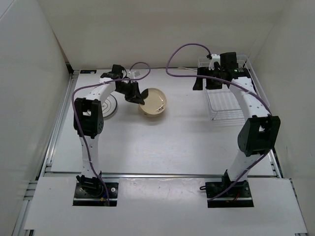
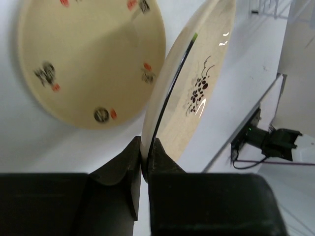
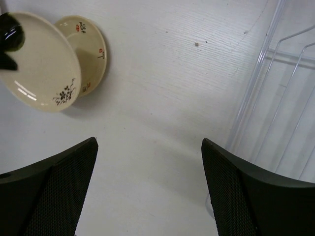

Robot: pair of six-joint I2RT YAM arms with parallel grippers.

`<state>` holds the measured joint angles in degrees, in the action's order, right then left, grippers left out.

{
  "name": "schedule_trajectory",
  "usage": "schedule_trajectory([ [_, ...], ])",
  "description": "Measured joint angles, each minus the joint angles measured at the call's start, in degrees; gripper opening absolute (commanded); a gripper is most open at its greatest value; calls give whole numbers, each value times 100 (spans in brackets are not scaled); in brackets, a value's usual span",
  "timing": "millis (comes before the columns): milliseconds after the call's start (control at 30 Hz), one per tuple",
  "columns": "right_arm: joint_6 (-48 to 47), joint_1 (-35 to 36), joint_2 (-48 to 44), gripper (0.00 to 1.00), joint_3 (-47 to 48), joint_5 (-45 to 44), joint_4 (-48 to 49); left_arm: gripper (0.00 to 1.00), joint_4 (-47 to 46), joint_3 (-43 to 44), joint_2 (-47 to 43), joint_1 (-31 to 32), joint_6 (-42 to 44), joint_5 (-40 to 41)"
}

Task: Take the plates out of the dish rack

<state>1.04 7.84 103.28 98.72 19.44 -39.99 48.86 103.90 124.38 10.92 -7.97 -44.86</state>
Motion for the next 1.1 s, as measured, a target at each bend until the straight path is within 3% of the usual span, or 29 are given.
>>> schedule_trajectory([
  [200, -11, -24, -570, 91, -304, 79, -9, 10, 4, 990, 614, -101, 136, 103],
  [700, 63, -33, -804, 91, -529, 323, -13, 10, 199, 1010, 1412, -170, 319, 66],
  [800, 116, -33, -804, 91, -535, 369, -13, 20, 205, 1008, 1412, -170, 321, 61],
  [833, 127, -33, -804, 91, -542, 389, -13, 39, 214, 1008, 1412, -170, 321, 61],
  [967, 162, -33, -804, 91, -584, 444, -11, 79, 225, 1005, 1412, -168, 350, 87],
  [1100, 186, -33, -804, 93, -588, 494, -7, 87, 256, 1019, 1364, -153, 308, 9],
])
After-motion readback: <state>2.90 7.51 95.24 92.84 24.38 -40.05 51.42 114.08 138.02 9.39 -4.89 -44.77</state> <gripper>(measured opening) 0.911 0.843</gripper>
